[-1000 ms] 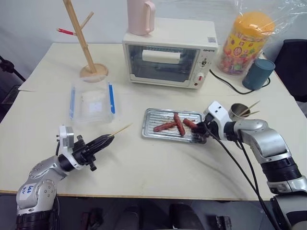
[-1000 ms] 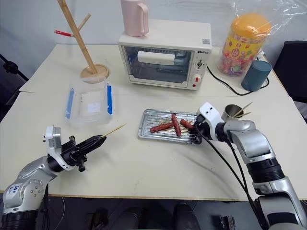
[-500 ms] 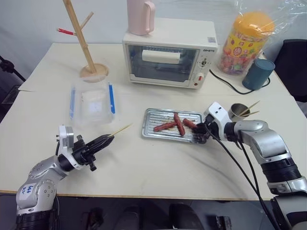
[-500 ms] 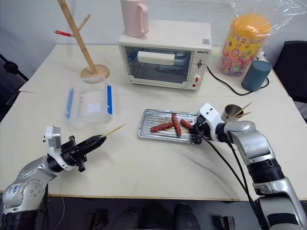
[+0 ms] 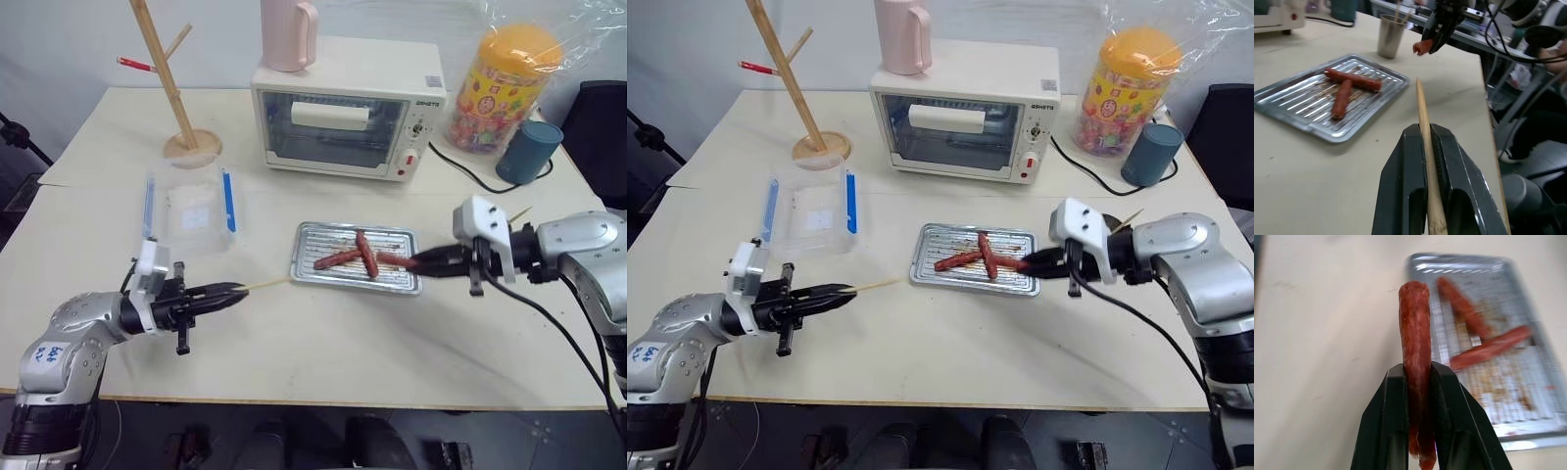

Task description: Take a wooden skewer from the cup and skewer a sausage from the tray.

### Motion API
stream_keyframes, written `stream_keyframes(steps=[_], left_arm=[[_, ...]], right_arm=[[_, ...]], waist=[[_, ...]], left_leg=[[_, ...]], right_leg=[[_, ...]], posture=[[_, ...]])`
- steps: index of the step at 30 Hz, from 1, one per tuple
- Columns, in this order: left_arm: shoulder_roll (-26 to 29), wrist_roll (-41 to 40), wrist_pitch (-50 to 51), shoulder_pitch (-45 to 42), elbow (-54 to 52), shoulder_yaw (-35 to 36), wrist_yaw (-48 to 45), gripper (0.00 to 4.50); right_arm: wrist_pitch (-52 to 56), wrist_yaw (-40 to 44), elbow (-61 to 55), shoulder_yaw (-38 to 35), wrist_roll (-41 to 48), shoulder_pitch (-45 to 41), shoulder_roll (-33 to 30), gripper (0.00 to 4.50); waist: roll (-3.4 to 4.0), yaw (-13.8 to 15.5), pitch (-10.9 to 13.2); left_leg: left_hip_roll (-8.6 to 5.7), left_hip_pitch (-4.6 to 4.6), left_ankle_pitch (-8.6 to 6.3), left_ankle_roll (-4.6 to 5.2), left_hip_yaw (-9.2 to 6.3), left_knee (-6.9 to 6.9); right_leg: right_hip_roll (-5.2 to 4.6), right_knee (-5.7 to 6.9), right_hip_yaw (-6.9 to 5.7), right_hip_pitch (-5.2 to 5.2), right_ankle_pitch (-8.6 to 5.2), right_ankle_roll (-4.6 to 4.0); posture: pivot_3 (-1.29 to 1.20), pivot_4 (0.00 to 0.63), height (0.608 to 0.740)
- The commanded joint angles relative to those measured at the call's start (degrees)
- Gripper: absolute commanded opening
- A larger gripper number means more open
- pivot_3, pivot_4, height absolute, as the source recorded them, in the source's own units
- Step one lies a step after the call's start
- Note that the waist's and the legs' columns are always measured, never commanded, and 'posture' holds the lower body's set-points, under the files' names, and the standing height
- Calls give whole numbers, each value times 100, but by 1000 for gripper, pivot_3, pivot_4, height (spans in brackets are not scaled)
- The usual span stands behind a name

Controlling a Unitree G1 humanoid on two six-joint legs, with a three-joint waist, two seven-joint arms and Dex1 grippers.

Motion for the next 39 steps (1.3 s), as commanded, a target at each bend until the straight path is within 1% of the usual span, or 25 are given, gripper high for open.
stream_keyframes(steps=[1, 6, 12, 20, 39], left_arm=[[102, 50, -10, -272, -49, -211, -289, 0], [41, 260, -97, -528, 92, -570, -500, 0], [-144, 311, -90, -738, 187, -713, -456, 0], [-273, 386, -126, -850, 241, -824, -483, 0], [-410, 442, -107, -949, 247, -940, -488, 0]], right_arm=[[148, 185, -374, -75, 278, -21, -84, 435], [321, 121, -556, -26, 387, 1, 22, 435], [468, -56, -675, 37, 384, -63, 157, 435], [584, -211, -770, 170, 361, -202, 334, 435], [635, -323, -828, 388, 374, -335, 493, 435]], waist=[[1, -2, 0], [0, 12, 1], [0, 11, 1], [0, 15, 1], [-1, 13, 1]], left_leg=[[-1, 0, 0, 0, 0, 1], [0, 0, 0, 0, -1, 1], [-1, 0, 0, 0, 0, 2], [-1, 0, 0, 0, -1, 5], [-2, 0, 0, 0, -1, 7]], right_leg=[[0, 2, 0, -1, 0, 0], [0, 2, -1, -1, 0, 0], [0, 4, 0, -2, 0, 0], [0, 6, -1, -2, 0, 0], [0, 9, -1, -2, 0, 0]], posture=[[0, 150, 740], [0, 150, 740], [0, 150, 740], [0, 150, 740], [0, 150, 740]])
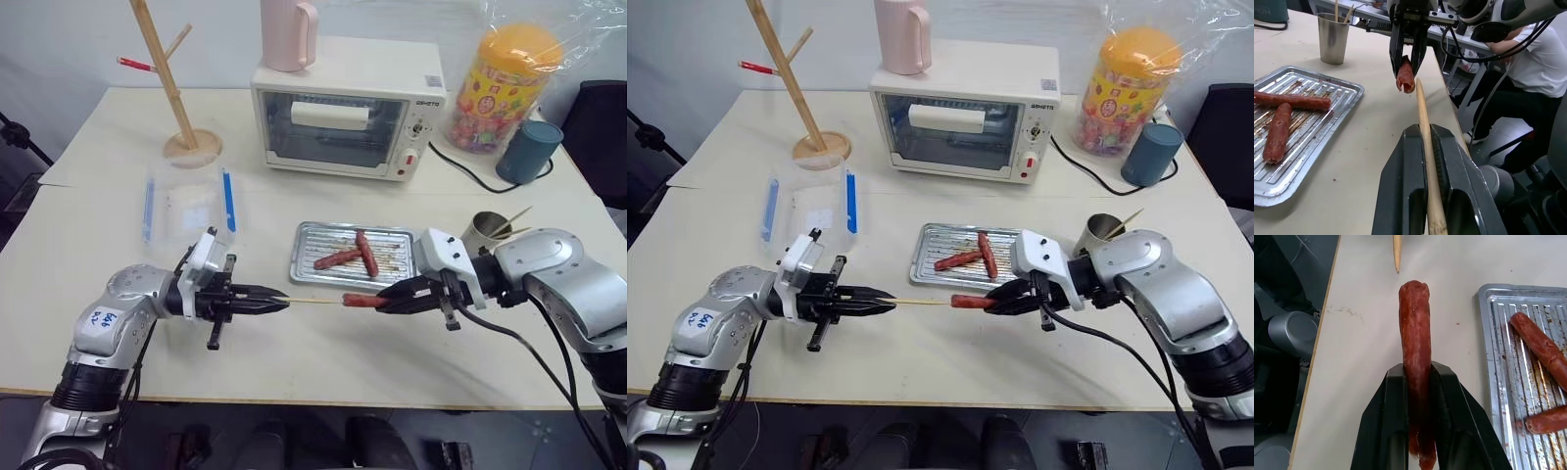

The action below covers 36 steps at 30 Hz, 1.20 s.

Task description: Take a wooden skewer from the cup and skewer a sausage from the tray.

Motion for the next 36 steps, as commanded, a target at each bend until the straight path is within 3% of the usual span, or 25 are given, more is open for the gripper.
stream_keyframes(steps=[1, 16, 36], left_arm=[[-13, 25, -88, -91, -37, 15, -44, 0], [215, 119, -229, -3, 261, 189, -160, 0], [-134, 173, -251, -183, 250, -45, -114, 0]], right_arm=[[15, -18, -222, -55, 96, -132, 37, 435], [-90, 96, -110, -170, 69, -50, -117, 435], [9, -37, -150, 5, 41, -196, 57, 435]], waist=[[0, -1, 0], [0, 1, 0], [0, -3, 0]], left_leg=[[0, 0, 0, 0, 0, 0], [0, 0, 0, 0, 0, 1], [0, 0, 0, 0, 0, 4]], right_leg=[[0, 0, 0, 0, 0, 0], [0, 2, -1, -1, 0, 0], [0, 4, -2, -1, 0, 0]], posture=[[0, 150, 740], [0, 150, 740], [0, 150, 740]])
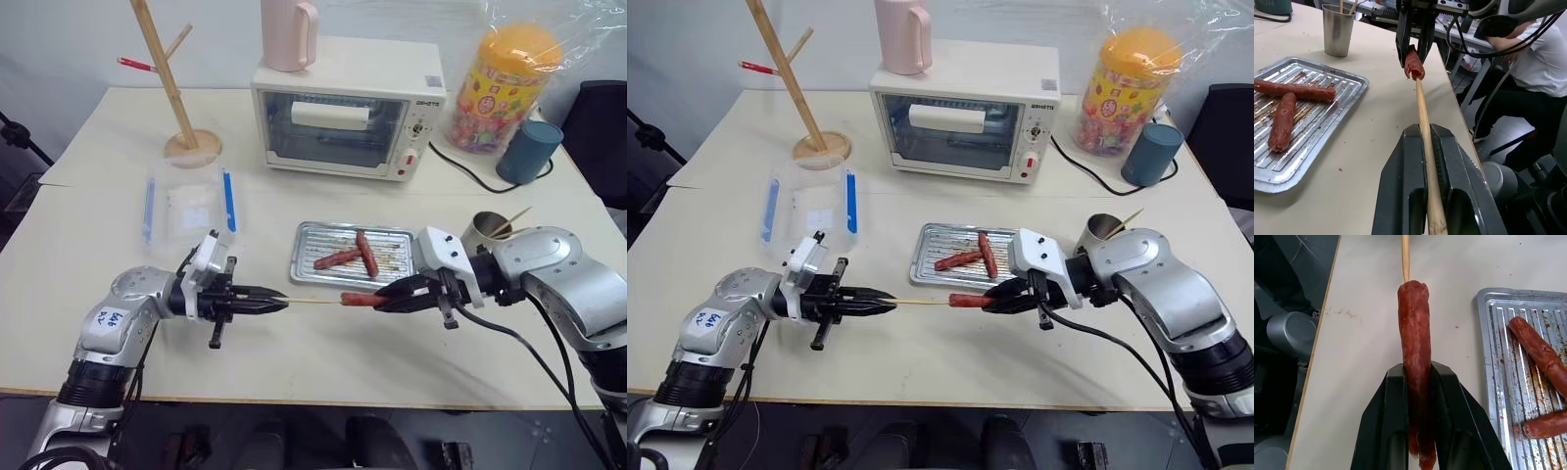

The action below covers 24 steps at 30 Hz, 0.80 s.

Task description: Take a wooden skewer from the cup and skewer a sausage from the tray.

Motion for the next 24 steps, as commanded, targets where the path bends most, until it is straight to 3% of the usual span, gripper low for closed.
stream_keyframes(steps=[1, 24], left_arm=[[-40, 0, -62, -53, -133, 1, -9, 0], [-345, 174, -129, -288, 2, -245, 15, 0]], right_arm=[[11, -4, -163, 2, 49, -115, 35, 435], [87, -37, -82, 519, -151, -600, 364, 435]], waist=[[0, -2, 0], [0, -2, 0]], left_leg=[[0, 0, 0, 0, 0, 0], [0, 0, 0, 0, 0, 5]], right_leg=[[0, 1, 0, 0, 0, 0], [0, 4, -1, -1, 0, 0]], posture=[[0, 150, 740], [0, 150, 740]])
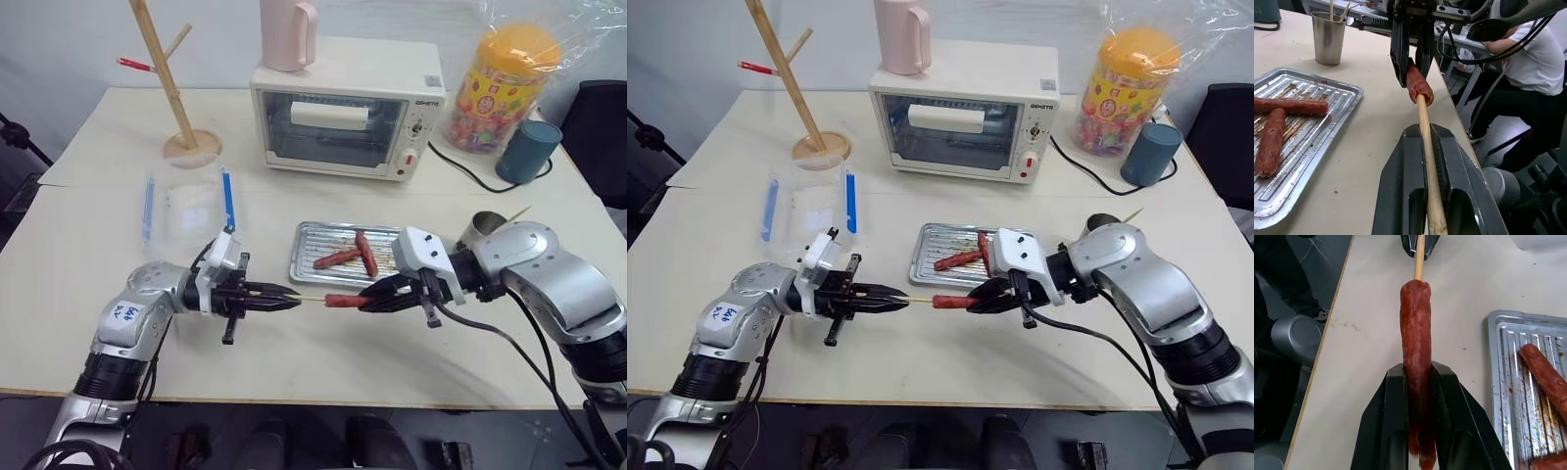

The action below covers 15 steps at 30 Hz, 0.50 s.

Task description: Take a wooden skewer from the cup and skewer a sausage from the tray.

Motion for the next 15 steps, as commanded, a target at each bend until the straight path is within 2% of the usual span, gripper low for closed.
stream_keyframes(steps=[1, 14, 15], left_arm=[[-57, 25, -102, -89, -71, -22, -20, 0], [-294, 128, -175, -99, -12, -14, 72, 0], [-309, 119, -175, -92, -15, -1, 79, 0]], right_arm=[[7, -7, -94, 65, -27, -140, 83, 435], [379, -64, -205, 158, -46, -303, 222, 435], [471, -91, -223, 125, -13, -303, 213, 701]], waist=[[0, -2, 0], [0, -2, 0], [0, -3, 0]], left_leg=[[0, 0, 0, 0, 0, 0], [-1, 0, 0, 0, -1, 2], [-1, 0, 0, 0, 0, 1]], right_leg=[[0, 0, 0, 0, 0, 0], [0, 2, -1, 0, 0, 0], [0, 2, -1, 0, 0, 0]], posture=[[0, 150, 740], [0, 150, 740], [0, 150, 740]])
